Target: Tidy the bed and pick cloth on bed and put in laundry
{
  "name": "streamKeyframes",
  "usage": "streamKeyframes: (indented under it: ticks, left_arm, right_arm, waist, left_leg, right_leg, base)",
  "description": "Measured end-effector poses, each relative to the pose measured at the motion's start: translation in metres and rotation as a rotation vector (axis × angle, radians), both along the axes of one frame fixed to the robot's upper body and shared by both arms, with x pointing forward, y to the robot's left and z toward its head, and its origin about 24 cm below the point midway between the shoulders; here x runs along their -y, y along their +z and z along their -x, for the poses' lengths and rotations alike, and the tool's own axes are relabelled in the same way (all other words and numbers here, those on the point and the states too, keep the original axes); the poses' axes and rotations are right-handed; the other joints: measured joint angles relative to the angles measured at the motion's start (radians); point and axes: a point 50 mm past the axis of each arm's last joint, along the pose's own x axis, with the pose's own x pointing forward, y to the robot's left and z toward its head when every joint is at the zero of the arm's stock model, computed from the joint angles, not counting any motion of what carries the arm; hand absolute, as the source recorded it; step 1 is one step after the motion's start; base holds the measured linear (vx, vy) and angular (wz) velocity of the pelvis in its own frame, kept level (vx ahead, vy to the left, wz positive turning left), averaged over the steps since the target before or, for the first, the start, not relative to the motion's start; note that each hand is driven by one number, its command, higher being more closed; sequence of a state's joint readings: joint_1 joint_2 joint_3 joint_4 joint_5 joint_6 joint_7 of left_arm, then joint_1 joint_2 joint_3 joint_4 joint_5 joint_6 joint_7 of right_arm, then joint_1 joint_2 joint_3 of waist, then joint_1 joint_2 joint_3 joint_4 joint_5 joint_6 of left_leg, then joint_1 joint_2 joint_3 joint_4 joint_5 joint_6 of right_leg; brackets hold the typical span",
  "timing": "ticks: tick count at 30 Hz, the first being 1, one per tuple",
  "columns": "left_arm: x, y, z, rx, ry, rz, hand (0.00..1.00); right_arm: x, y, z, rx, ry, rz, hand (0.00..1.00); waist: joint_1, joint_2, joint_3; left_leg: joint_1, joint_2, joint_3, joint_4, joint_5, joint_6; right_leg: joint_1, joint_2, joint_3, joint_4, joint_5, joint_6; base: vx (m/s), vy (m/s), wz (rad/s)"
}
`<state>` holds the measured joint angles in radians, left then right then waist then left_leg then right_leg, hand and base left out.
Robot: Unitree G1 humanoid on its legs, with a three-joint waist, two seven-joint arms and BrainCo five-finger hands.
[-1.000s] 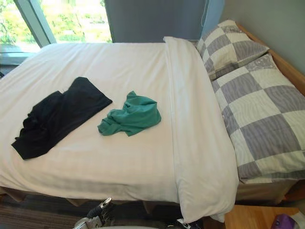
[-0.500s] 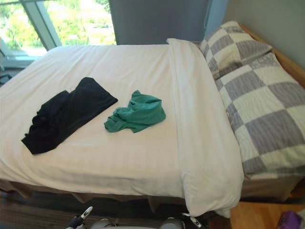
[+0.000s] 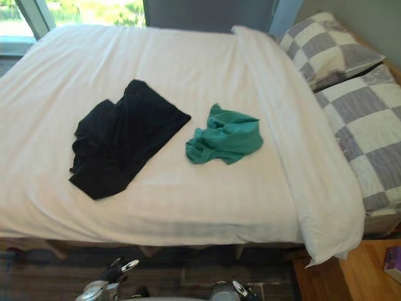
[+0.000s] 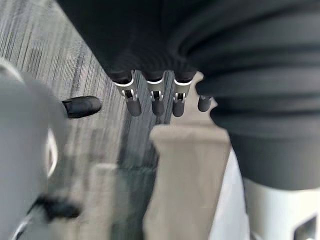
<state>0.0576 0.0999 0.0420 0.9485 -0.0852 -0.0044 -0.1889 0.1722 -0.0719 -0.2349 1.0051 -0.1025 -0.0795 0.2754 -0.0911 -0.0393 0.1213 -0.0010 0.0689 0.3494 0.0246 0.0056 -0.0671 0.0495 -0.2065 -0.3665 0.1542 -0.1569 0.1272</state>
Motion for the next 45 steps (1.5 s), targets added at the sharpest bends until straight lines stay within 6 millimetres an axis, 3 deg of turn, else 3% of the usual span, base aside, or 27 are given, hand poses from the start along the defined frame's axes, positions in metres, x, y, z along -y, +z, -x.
streamKeyframes:
  ticks: [2,3,5,7,10,11,13,15,16,17,20,22,29,34,39,42,44,45]
  left_arm:
    - [0.012,-0.001,0.0,-0.003,-0.062,0.006,0.0]
    - [0.012,-0.003,0.004,-0.023,-0.097,-0.008,0.0]
    - [0.013,-0.005,0.007,-0.041,-0.142,-0.025,0.0]
    - [0.017,-0.004,0.005,-0.014,-0.163,-0.03,0.0]
    - [0.017,0.0,-0.002,0.045,-0.147,-0.022,0.0]
    - [0.015,0.002,-0.003,0.07,-0.119,-0.015,0.0]
    - [0.011,0.003,-0.003,0.096,-0.076,-0.003,0.0]
    - [0.01,0.003,-0.001,0.099,-0.076,0.017,0.0]
    - [0.011,0.002,0.002,0.096,-0.079,0.027,0.0]
    - [0.01,0.001,0.005,0.088,-0.081,0.029,0.0]
    - [0.013,-0.002,0.012,0.064,-0.091,0.057,0.0]
    - [0.016,-0.004,0.017,0.042,-0.109,0.074,0.0]
    - [0.016,-0.006,0.022,0.014,-0.128,0.087,0.0]
    - [0.004,-0.011,0.03,-0.055,0.07,0.07,0.0]
    - [-0.012,-0.018,0.054,-0.169,0.449,0.095,0.0]
    - [-0.038,-0.018,0.072,-0.197,0.689,0.057,0.0]
    - [-0.077,-0.009,0.081,-0.164,0.906,-0.015,0.0]
    - [-0.089,-0.005,0.082,-0.147,0.951,-0.038,0.0]
  right_arm:
    - [0.002,0.0,0.0,-0.001,0.009,0.005,0.0]
    - [-0.001,0.0,0.0,0.001,0.006,-0.009,0.0]
    - [-0.007,-0.001,-0.001,0.008,-0.011,-0.04,0.0]
    - [-0.004,0.0,-0.005,0.021,-0.06,-0.05,0.0]
    - [-0.002,0.001,-0.008,0.03,-0.093,-0.05,0.0]
    - [-0.002,0.001,-0.007,0.028,-0.1,-0.046,0.0]
    - [-0.001,0.001,-0.008,0.03,-0.093,-0.034,0.0]
    - [-0.002,0.003,-0.014,0.058,-0.061,-0.028,0.0]
    - [-0.001,0.004,-0.018,0.073,-0.052,-0.021,0.0]
    - [-0.002,0.005,-0.023,0.085,-0.041,-0.027,0.0]
    - [0.004,0.006,-0.023,0.09,0.002,-0.012,0.0]
    - [0.006,0.006,-0.021,0.083,0.001,-0.002,0.0]
    - [0.008,0.003,-0.018,0.054,-0.029,0.01,0.0]
    - [0.004,0.0,-0.015,0.033,-0.174,-0.042,0.0]
    - [0.017,-0.004,0.005,-0.015,-0.544,-0.037,0.0]
    - [0.054,0.001,0.024,-0.008,-0.843,0.053,0.0]
    - [0.102,0.016,0.044,0.063,-1.094,0.182,0.0]
    - [0.114,0.022,0.048,0.091,-1.138,0.218,0.0]
  waist:
    - [0.004,0.007,0.007]
    - [0.005,0.008,0.011]
    - [-0.002,-0.01,0.011]
    - [0.003,0.005,0.02]
    - [-0.001,0.01,0.043]
    - [0.001,0.01,0.049]
    - [0.01,0.012,0.047]
    - [0.03,0.017,0.038]
    - [0.031,0.025,0.031]
    - [0.025,0.024,0.03]
    - [0.007,0.048,0.024]
    - [-0.002,0.061,0.01]
    - [0.001,0.058,-0.011]
    - [-0.001,0.048,-0.015]
    - [0.002,0.049,-0.016]
    - [0.004,0.048,-0.016]
    - [0.003,0.045,-0.017]
    - [0.003,0.044,-0.018]
  left_leg:
    - [0.018,-0.021,-0.013,-0.028,0.011,0.016]
    - [0.018,-0.025,-0.032,-0.032,0.014,0.021]
    - [0.025,-0.037,-0.061,-0.065,0.043,0.028]
    - [0.034,-0.036,-0.057,-0.107,0.08,0.032]
    - [-0.04,-0.014,-0.056,0.095,-0.001,0.022]
    - [-0.086,0.011,-0.057,0.229,-0.043,0.024]
    - [-0.104,0.046,-0.054,0.31,-0.066,0.028]
    - [-0.058,0.046,-0.057,0.227,-0.064,0.026]
    - [-0.023,0.04,-0.057,0.127,-0.044,0.004]
    - [0.006,0.026,-0.05,0.031,0.014,-0.001]
    - [0.069,0.018,-0.034,-0.12,0.096,-0.007]
    - [0.074,0.011,-0.039,-0.123,0.098,-0.007]
    - [0.09,0.0,-0.028,-0.128,0.092,-0.004]
    - [0.093,0.005,-0.005,-0.129,0.089,-0.007]
    - [0.107,0.002,-0.005,-0.129,0.079,-0.005]
    - [0.108,0.0,-0.005,-0.129,0.076,-0.001]
    - [0.107,-0.009,-0.01,-0.129,0.075,0.0]
    - [0.106,-0.009,-0.013,-0.129,0.074,0.0]
  right_leg:
    - [0.018,-0.002,0.028,-0.015,-0.009,-0.014]
    - [0.022,0.008,0.073,-0.02,-0.039,-0.05]
    - [0.032,0.019,0.117,-0.028,-0.083,-0.042]
    - [0.034,0.026,0.085,-0.019,-0.091,-0.045]
    - [0.064,0.018,0.055,0.0,-0.088,-0.034]
    - [0.09,0.024,0.062,0.003,-0.083,-0.037]
    - [0.102,0.037,0.116,0.003,-0.076,-0.042]
    - [0.084,0.049,0.159,0.001,-0.075,-0.044]
    - [0.062,0.061,0.184,0.002,-0.076,-0.045]
    - [0.041,0.061,0.207,0.001,-0.072,-0.051]
    - [0.024,0.069,0.215,-0.001,-0.066,-0.057]
    - [0.029,0.069,0.212,-0.002,-0.067,-0.056]
    - [0.047,0.062,0.216,-0.02,-0.053,-0.04]
    - [0.077,0.073,0.217,-0.104,-0.002,-0.038]
    - [0.105,0.072,0.214,-0.134,0.008,-0.037]
    - [0.117,0.065,0.206,-0.147,0.013,-0.031]
    - [0.129,0.063,0.188,-0.153,0.021,-0.022]
    - [0.131,0.063,0.184,-0.153,0.021,-0.022]
  base:
    - [0.03,0.096,0.33]
    - [-0.04,-0.019,0.47]
    - [-0.1,-0.072,0.61]
    - [-0.09,-0.049,0.44]
    - [-0.03,-0.035,0.25]
    - [0.02,-0.004,0.03]
    - [0.03,0.041,-0.23]
    - [-0.03,0.021,-0.49]
    - [-0.07,-0.009,-0.36]
    - [-0.09,-0.005,-0.31]
    - [-0.09,0.005,-0.17]
    - [-0.05,0.008,0.0]
    - [0.0,0.018,-0.04]
    - [-0.01,0.024,-0.13]
    - [0.0,0.0,0.0]
    - [0.03,0.008,0.08]
    - [0.05,0.013,0.17]
    - [0.02,0.005,0.16]
